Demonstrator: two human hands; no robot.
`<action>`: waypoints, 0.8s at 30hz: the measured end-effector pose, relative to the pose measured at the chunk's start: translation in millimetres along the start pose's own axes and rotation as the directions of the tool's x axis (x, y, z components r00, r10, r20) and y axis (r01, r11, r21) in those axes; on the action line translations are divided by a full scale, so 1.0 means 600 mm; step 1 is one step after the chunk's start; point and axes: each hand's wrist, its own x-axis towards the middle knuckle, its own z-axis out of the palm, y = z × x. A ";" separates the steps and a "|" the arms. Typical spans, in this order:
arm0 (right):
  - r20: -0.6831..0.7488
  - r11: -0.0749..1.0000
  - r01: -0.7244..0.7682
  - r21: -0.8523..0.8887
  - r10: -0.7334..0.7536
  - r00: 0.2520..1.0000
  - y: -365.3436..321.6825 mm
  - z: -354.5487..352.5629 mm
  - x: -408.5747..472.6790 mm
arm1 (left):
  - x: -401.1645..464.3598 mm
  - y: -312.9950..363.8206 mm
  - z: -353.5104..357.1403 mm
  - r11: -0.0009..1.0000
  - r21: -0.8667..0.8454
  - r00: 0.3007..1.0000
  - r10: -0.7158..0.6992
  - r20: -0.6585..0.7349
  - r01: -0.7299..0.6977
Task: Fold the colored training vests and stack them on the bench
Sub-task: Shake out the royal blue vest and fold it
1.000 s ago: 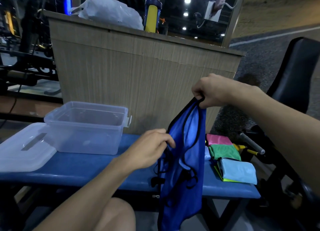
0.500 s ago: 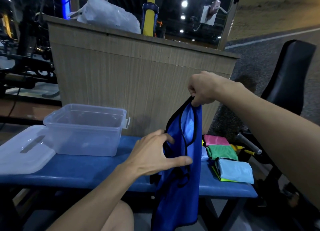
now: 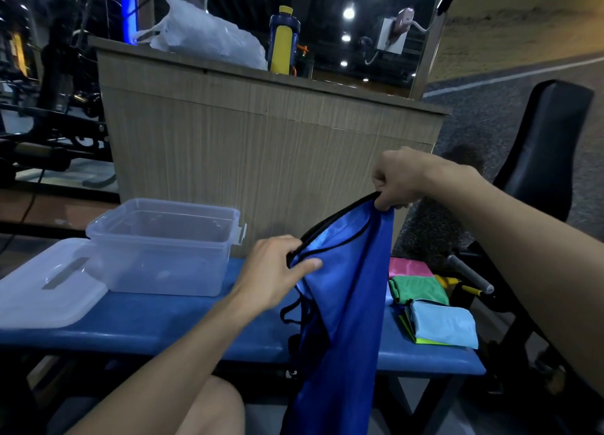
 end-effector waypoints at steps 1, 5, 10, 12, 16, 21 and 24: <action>0.008 1.000 0.009 0.010 -0.009 1.000 0.009 0.007 -0.001 | 0.007 -0.007 -0.007 0.999 -0.016 0.999 0.029 0.029 -0.028; 0.035 0.990 0.099 0.101 -0.103 0.994 0.047 0.029 -0.008 | 0.039 -0.021 -0.045 0.991 0.072 0.984 0.098 0.146 -0.110; 0.036 0.889 0.281 0.360 -0.315 0.948 0.083 0.056 -0.028 | 0.078 -0.030 -0.088 0.989 0.101 0.937 0.065 0.344 -0.105; 0.029 0.841 0.291 0.456 -0.341 0.940 0.087 0.077 -0.035 | 0.087 -0.025 -0.102 0.995 0.031 0.915 0.070 0.398 -0.090; -0.007 0.823 0.257 0.507 -0.295 0.956 0.097 0.112 -0.043 | 0.087 -0.011 -0.117 0.963 -0.250 0.887 0.023 0.462 0.105; -0.181 0.935 0.234 0.267 -0.189 0.965 0.096 0.150 -0.036 | 0.074 -0.011 -0.098 0.887 -0.406 0.883 -0.006 0.469 0.222; -0.252 0.927 0.246 0.283 -0.176 0.952 0.090 0.171 -0.026 | 0.068 -0.013 -0.083 0.875 -0.410 0.879 -0.037 0.476 0.258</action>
